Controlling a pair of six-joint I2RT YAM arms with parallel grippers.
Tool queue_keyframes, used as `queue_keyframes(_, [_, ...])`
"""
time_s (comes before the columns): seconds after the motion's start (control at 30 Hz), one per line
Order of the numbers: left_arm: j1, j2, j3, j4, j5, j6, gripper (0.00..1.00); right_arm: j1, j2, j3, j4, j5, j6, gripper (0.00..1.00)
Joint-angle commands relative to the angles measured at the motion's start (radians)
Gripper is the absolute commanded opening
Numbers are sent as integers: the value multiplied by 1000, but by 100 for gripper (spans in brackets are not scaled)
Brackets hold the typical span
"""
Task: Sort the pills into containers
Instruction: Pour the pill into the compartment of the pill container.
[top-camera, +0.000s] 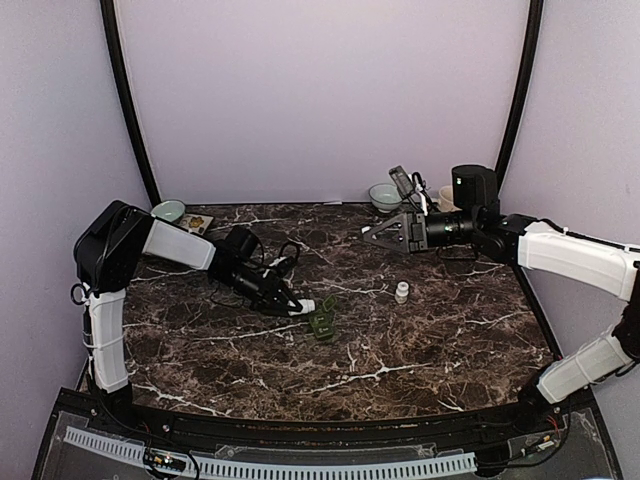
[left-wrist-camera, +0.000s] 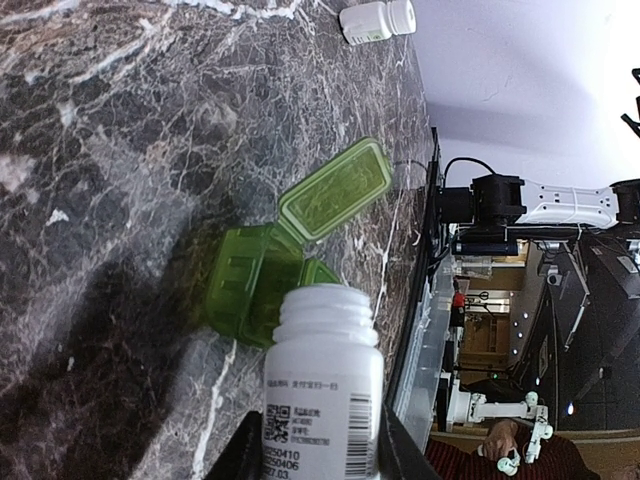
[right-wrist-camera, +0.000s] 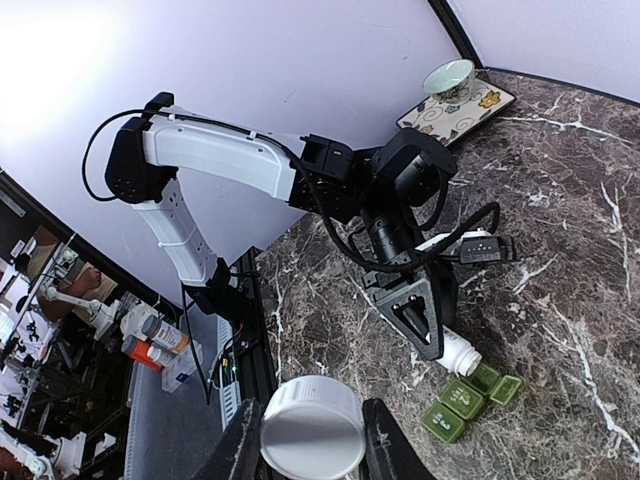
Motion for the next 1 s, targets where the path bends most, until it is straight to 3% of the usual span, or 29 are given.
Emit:
queue_keyframes(0.0, [-7, -40, 28, -55, -1, 35, 0, -7, -23, -12, 36, 1, -6, 23])
queue_keyframes(0.97, [-25, -21, 96, -210, -60, 128, 0, -7, -17, -12, 33, 4, -12, 22])
